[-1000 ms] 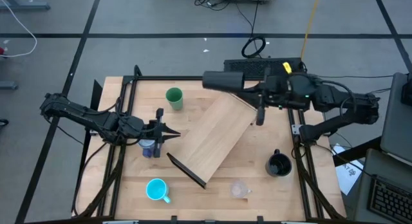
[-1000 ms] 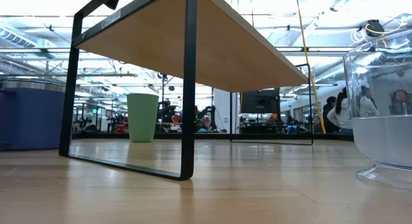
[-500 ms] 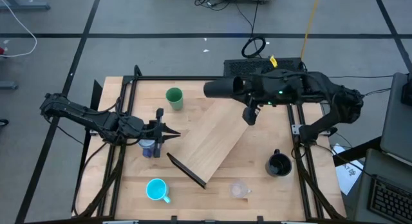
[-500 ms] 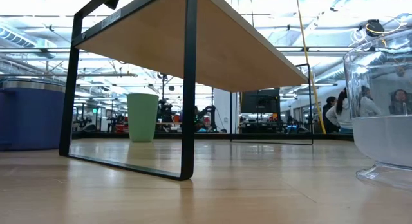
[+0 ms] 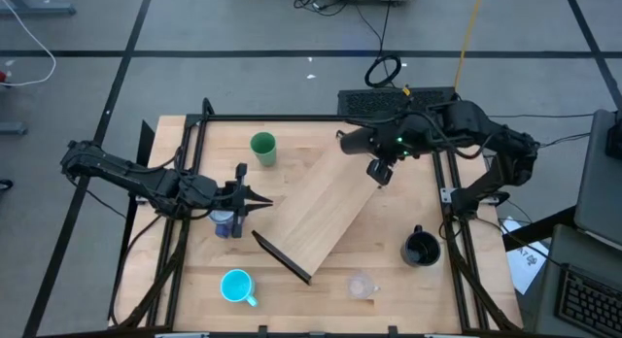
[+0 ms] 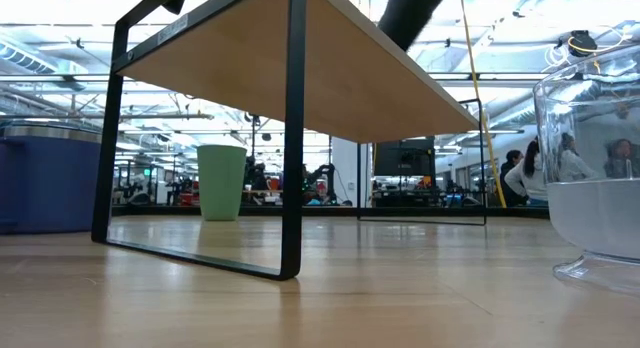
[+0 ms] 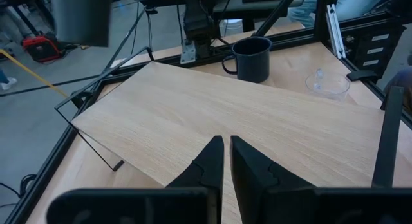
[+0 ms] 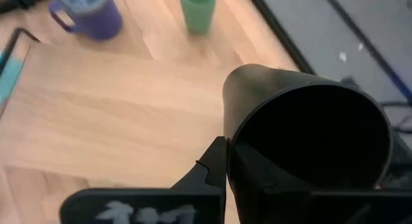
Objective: Stack small to large cups/mugs on shelf
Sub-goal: Put the black cup on the shelf
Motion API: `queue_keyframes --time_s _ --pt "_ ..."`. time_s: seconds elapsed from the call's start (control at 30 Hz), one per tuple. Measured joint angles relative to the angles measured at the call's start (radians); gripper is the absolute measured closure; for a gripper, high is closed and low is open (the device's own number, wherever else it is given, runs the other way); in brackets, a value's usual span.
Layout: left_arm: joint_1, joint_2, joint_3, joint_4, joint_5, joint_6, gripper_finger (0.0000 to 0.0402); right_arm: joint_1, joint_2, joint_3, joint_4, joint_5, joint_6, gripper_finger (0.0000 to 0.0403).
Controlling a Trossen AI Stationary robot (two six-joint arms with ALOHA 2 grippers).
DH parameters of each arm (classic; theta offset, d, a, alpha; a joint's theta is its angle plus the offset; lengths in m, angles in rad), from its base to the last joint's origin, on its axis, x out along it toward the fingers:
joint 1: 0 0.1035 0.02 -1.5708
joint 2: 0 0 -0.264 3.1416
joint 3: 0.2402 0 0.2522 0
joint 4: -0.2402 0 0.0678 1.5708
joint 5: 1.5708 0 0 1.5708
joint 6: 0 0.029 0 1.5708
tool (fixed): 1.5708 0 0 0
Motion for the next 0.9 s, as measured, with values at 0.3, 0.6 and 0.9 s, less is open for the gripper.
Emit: queue_keyframes --time_s 0.3,0.6,0.9 --pt "0.0 0.0 0.0 0.0 0.0 0.0 0.0371 -0.026 0.035 -0.003 -0.067 -0.165 0.076 0.0403" --pt "0.0 0.0 0.0 0.0 0.0 0.0 0.0371 -0.047 0.096 -0.004 -0.067 -0.287 0.083 0.0403" --pt "0.0 0.0 0.0 -0.002 0.0 0.004 0.0371 -0.085 0.087 -0.004 -0.068 -0.296 0.074 0.0403"
